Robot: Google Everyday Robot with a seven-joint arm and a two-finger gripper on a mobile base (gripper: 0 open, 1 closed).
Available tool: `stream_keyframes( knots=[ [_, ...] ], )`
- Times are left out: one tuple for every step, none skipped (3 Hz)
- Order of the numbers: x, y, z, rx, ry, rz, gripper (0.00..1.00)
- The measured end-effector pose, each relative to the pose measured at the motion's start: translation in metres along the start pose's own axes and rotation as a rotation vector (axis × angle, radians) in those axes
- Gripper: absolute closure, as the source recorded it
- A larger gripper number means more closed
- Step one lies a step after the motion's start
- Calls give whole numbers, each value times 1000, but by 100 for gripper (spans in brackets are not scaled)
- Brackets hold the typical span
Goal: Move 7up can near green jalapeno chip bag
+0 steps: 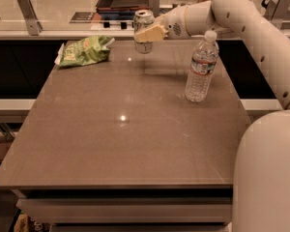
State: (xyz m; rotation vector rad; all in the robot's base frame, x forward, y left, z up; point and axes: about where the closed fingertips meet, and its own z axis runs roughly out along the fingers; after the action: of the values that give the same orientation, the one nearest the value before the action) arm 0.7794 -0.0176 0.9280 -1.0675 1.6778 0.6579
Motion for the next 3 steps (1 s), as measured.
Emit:
stream_keyframes(
  knots=[
    [8,-4,32,-34,19,-2,100],
    [13,-6,42,-45,8,3,100],
    [20,-10,56,-63,-23,-1,100]
  ],
)
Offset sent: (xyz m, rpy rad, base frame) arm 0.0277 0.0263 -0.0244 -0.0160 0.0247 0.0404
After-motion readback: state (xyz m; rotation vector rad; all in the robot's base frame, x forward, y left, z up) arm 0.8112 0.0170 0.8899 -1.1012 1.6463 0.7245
